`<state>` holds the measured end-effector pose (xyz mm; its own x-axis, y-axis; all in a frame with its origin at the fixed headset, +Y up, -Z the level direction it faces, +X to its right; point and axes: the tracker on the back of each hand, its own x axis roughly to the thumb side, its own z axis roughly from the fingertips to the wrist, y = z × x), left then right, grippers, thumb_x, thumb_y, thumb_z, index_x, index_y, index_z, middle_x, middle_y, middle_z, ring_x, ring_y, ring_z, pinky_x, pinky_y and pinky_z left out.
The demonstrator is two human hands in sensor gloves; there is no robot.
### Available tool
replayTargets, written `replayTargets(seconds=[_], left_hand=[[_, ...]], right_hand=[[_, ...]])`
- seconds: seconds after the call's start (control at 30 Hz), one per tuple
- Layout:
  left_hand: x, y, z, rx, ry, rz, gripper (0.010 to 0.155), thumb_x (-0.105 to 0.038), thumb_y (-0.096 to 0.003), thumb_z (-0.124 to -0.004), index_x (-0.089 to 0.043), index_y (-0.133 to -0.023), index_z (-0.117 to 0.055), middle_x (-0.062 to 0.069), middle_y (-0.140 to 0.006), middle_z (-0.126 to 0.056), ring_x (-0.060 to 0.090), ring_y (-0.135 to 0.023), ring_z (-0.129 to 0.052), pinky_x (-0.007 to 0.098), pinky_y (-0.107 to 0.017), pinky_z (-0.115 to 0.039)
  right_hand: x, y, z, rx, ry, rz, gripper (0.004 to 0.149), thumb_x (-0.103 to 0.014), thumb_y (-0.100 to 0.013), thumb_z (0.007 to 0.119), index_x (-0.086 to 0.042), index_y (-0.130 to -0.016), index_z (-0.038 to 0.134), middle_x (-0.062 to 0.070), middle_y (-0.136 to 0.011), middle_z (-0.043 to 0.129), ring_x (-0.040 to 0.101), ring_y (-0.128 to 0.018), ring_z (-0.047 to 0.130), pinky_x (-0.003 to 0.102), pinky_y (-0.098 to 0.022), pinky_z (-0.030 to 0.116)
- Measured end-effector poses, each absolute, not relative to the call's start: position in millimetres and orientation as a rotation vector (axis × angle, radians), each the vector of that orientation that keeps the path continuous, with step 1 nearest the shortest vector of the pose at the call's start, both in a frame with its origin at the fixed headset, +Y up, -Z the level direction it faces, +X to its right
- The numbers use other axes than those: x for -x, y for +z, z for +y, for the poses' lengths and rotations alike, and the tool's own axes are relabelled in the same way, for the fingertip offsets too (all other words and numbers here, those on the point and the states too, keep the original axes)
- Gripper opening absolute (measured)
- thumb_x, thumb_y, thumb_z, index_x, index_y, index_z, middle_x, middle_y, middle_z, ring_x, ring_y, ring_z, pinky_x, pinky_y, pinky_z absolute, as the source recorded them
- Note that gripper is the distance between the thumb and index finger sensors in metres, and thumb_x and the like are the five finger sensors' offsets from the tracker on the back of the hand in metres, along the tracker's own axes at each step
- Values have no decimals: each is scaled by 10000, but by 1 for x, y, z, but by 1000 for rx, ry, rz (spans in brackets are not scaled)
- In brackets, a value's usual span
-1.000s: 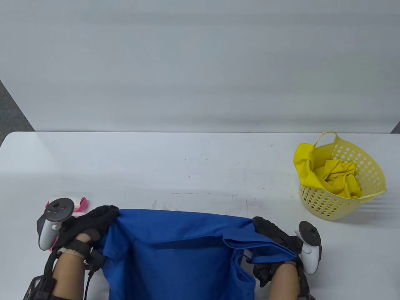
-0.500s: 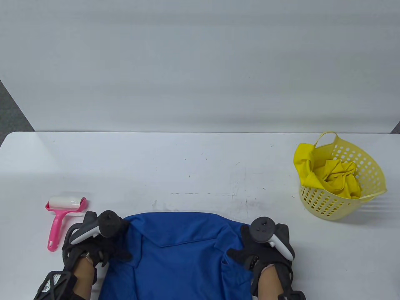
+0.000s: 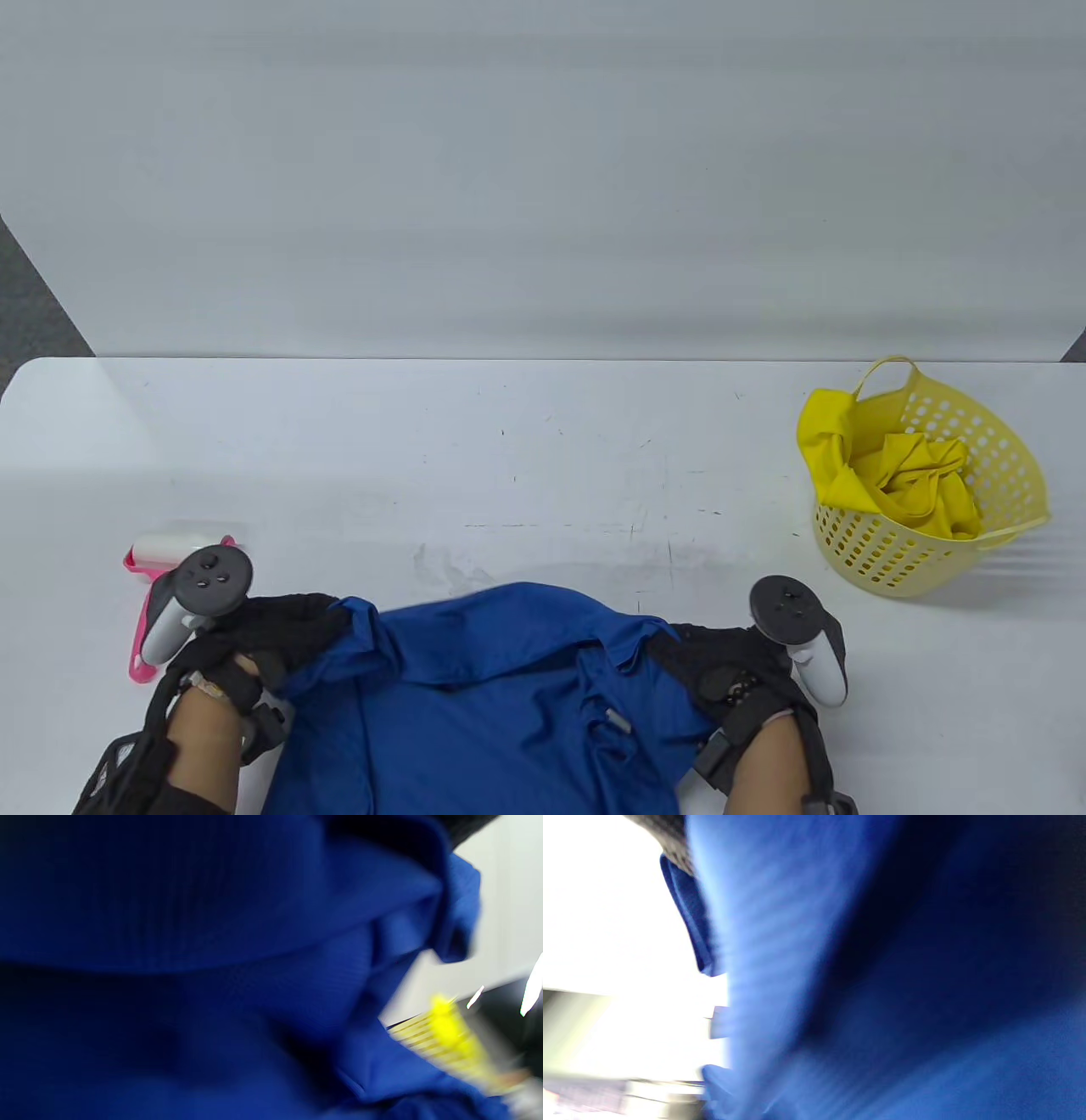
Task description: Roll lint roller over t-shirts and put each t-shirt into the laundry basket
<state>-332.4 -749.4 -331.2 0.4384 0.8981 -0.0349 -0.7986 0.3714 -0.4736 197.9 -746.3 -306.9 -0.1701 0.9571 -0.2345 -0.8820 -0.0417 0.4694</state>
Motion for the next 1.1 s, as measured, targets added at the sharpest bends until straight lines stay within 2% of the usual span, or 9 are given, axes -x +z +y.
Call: replayTargets(seconds=[0.1,0.17,0.23,0.43,0.57,0.7,0.93,1.03,1.1], left_hand=[[351,-330,-739,320,922,43,496,-541,-527,-716,-223,-877,-865,-56,-400,-1059,192,-267,-1070,499,-477,-854],[354,-323,-739,126,765,252,629,-529,-544,-702,-229,-1080,-565,20,-834,-948,300,-734,-992,583,-681,-683],[350,-324,-739,93,538,274,758,-497,-547,-703,-272,-1127,-269,121,-1180,-440,453,-1102,-494,667,-769,-452],[307,-320,-735,9,295,13,600,-504,-545,-715,-327,-1077,-502,29,-1107,-637,355,-1061,-648,644,-776,-488],[269,-322,-751,144,145,-112,595,-578,-499,-722,-312,-1027,-651,33,-1001,-816,346,-958,-814,633,-743,-568],[254,-328,-779,410,-188,-58,882,-719,-377,-624,-360,-1119,-310,52,-1220,-399,448,-1151,-470,706,-789,-412],[279,-331,-783,471,-24,11,991,-758,-328,-705,-374,-1126,-262,100,-1246,-255,429,-1176,-322,722,-785,-395],[282,-332,-785,475,8,22,993,-758,-332,-702,-369,-1126,-250,104,-1243,-230,436,-1173,-289,721,-787,-382],[282,-331,-784,454,-5,18,971,-755,-344,-683,-370,-1126,-257,104,-1242,-247,441,-1169,-304,711,-788,-393]], right_hand=[[-222,-306,-749,117,1724,472,510,-392,-502,733,7,-815,786,25,-328,1085,180,-82,1112,400,-178,940],[-233,-302,-748,378,1991,226,654,-393,-516,707,27,-970,494,210,-703,923,413,-501,1007,589,-450,756],[-234,-300,-741,466,2332,-67,735,-381,-470,733,-41,-998,350,337,-1011,475,629,-878,532,759,-572,431],[-201,-296,-706,196,2477,-283,620,-376,-452,741,-58,-956,568,289,-942,696,580,-828,682,749,-557,478],[-163,-300,-708,-25,2658,112,519,-389,-477,715,-73,-889,722,159,-697,981,416,-574,993,608,-453,747],[-152,-304,-736,47,2709,631,610,-439,-496,688,-68,-972,594,247,-908,801,511,-791,806,699,-562,586],[-223,-308,-762,497,2663,497,793,-514,-499,664,-161,-1033,196,220,-1073,21,545,-957,10,809,-541,82],[-232,-306,-755,455,2610,222,779,-484,-489,688,-158,-1029,230,217,-1072,38,542,-948,2,808,-537,76],[-220,-311,-747,267,2614,17,669,-424,-467,723,-105,-1001,476,267,-1076,438,553,-977,294,811,-562,234]])
